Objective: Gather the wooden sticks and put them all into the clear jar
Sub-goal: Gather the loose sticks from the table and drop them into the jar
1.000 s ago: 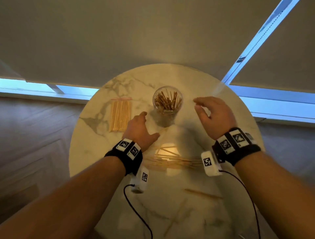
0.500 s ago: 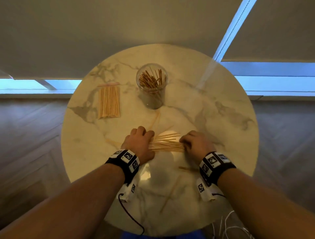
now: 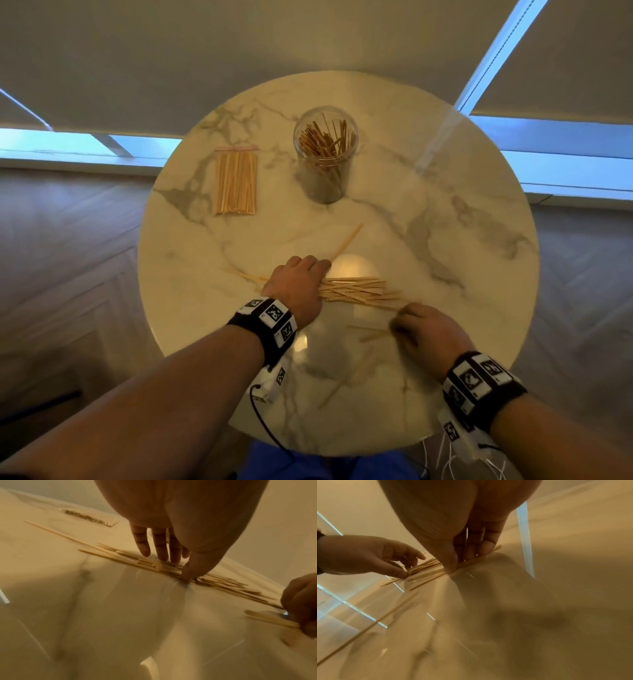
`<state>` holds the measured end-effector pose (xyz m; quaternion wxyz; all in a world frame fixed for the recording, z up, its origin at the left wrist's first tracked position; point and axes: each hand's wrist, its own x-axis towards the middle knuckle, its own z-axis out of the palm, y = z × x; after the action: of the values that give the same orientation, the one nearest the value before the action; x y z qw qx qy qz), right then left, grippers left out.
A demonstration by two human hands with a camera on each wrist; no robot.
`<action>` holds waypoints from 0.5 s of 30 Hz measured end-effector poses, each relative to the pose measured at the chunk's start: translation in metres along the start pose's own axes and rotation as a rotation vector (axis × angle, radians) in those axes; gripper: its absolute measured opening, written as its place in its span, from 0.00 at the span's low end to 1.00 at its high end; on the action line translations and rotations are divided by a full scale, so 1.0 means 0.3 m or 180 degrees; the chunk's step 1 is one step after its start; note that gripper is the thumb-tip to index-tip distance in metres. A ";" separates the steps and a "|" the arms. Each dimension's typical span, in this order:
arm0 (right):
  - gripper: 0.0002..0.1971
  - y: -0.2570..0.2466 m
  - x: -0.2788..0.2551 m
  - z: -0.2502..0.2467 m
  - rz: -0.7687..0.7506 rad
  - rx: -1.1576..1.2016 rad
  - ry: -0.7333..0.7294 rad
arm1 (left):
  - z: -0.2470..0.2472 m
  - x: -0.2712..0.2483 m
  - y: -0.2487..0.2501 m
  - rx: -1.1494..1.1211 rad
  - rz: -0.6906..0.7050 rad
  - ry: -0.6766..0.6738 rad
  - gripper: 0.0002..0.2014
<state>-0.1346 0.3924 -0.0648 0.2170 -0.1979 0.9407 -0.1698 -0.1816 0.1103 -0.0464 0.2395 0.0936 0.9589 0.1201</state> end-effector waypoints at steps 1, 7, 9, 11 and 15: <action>0.07 -0.022 0.024 0.003 -0.0019 0.0007 0.0042 | 0.002 0.002 0.005 -0.0002 -0.0009 0.0021 0.26; 0.13 -0.151 0.196 -0.029 -0.0253 -0.0390 0.0169 | -0.017 -0.030 -0.036 -0.0135 -0.0166 0.0163 0.29; 0.27 -0.175 0.251 -0.064 -0.0357 -0.0475 0.0099 | -0.036 -0.083 -0.111 -0.0313 -0.0698 0.0384 0.38; 0.40 -0.179 0.304 -0.097 -0.0453 -0.0657 -0.0127 | -0.043 -0.146 -0.198 -0.0411 -0.1309 0.0427 0.43; 0.35 -0.176 0.367 -0.102 -0.0638 -0.0887 -0.0362 | -0.011 -0.198 -0.259 -0.0572 -0.1553 0.0316 0.33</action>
<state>-0.2244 0.3047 -0.0551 0.2223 -0.3281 0.9169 -0.0471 -0.1411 0.0216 -0.0390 0.2213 -0.1680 0.9491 0.1480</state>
